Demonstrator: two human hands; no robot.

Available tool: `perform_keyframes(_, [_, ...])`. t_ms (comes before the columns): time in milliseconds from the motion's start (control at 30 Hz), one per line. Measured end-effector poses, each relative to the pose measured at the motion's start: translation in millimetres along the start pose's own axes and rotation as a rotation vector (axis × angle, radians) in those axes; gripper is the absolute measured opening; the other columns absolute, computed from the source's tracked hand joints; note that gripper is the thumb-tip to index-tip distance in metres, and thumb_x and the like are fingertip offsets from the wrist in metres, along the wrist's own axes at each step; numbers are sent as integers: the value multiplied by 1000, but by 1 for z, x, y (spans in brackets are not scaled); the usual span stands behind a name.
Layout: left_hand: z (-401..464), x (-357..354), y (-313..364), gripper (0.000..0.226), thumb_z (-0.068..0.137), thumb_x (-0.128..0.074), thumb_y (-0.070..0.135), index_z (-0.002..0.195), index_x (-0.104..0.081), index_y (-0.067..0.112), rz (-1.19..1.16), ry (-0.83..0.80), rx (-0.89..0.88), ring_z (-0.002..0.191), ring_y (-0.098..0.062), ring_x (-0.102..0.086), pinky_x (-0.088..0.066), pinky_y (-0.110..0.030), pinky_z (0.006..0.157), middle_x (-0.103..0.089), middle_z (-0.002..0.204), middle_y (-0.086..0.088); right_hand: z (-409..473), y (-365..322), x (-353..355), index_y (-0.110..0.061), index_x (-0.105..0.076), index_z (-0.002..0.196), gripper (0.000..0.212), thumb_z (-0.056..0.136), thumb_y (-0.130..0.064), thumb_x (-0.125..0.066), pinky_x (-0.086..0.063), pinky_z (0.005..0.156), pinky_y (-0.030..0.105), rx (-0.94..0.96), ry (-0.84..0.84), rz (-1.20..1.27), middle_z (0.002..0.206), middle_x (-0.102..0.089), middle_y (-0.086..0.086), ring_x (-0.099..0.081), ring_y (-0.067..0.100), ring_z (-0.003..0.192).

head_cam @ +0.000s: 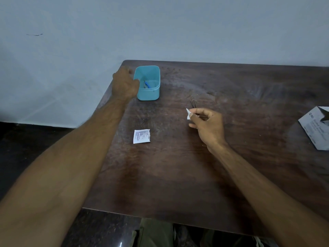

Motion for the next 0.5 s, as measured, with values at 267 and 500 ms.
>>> perform_keyframes(267, [-3,-1,0,22,80,-59,-2,69,-56,17,34,-102,94,80,-16,-56,-51,-32,74,-51,64,4,-1,1,4,-16,-73,87,14,87,-5,-65,-55,61,18,-4,0,-1,83,-71,7,-67,9,77])
perform_keyframes(500, [-10,-3,-1,19,84,-65,4,102,-70,1,55,-74,148,97,-26,-66,-50,-31,73,-69,105,-14,-1,2,7,-9,-73,92,11,87,-4,-65,-56,61,18,-7,5,-9,81,-70,7,-65,9,74])
Point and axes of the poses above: each hand's wrist, its own z-axis towards the middle knuckle, its own x-axis out of the back of the hand, y = z × x, the point moved 5 cm from there along z, towards the middle knuckle
